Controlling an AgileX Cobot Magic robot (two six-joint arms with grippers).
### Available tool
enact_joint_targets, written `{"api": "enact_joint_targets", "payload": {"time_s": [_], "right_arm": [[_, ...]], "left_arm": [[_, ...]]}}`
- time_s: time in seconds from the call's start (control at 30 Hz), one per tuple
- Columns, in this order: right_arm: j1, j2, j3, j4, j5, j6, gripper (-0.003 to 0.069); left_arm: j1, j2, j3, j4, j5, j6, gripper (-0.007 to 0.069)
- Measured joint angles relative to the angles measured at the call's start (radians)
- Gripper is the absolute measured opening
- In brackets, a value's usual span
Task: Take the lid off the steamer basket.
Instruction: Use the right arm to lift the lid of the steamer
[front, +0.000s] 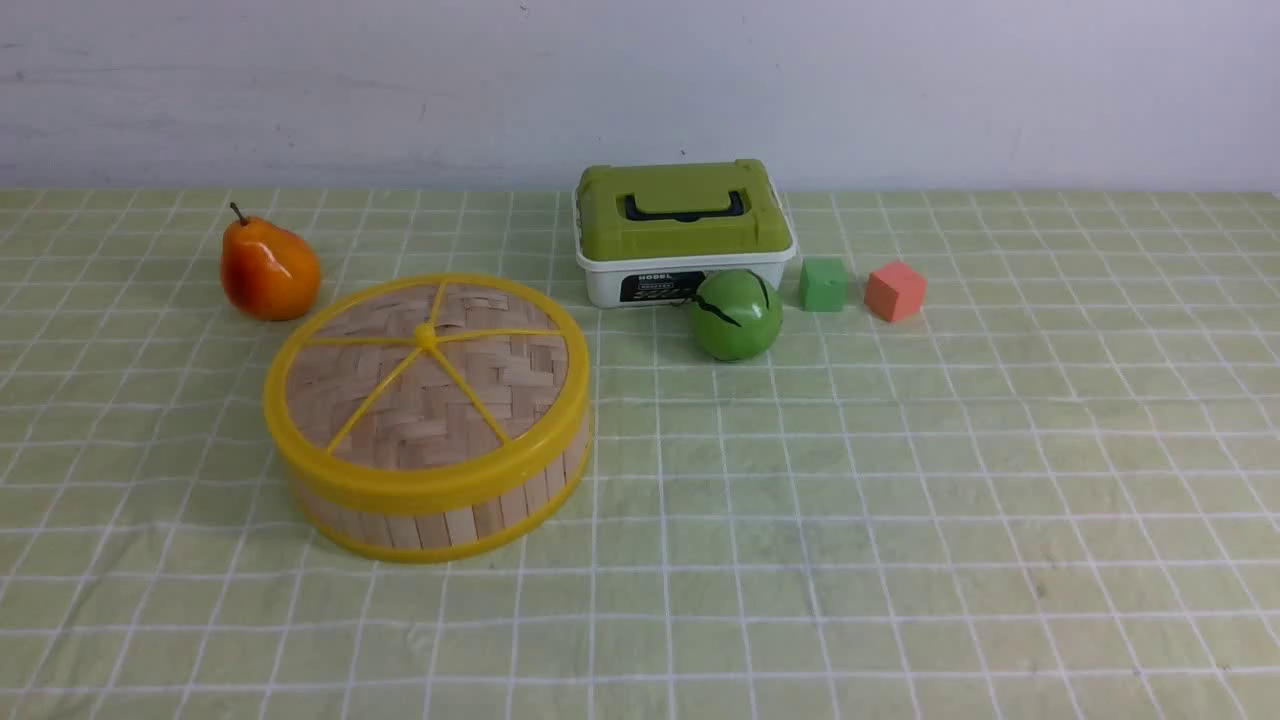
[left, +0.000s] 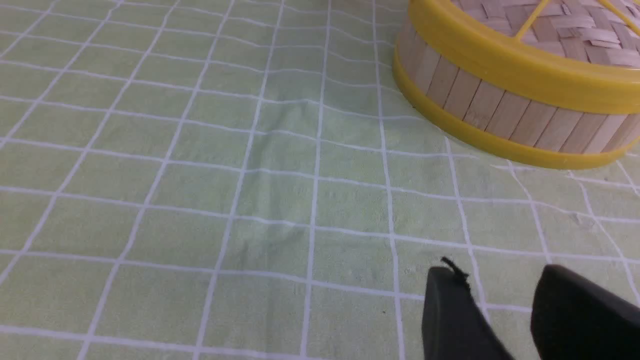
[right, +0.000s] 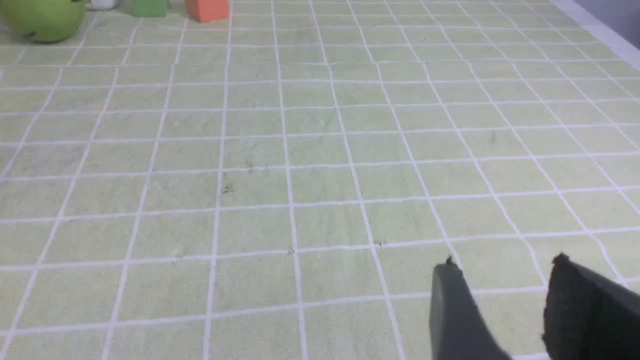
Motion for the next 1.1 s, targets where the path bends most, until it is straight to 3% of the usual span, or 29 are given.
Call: {"api": "enact_joint_targets", "payload": {"time_s": [1.1], "right_arm": [[0.000, 0.000, 0.000, -0.024, 0.000, 0.000, 0.0242]], "left_arm": [[0.000, 0.000, 0.000, 0.000, 0.000, 0.000, 0.0239]]}}
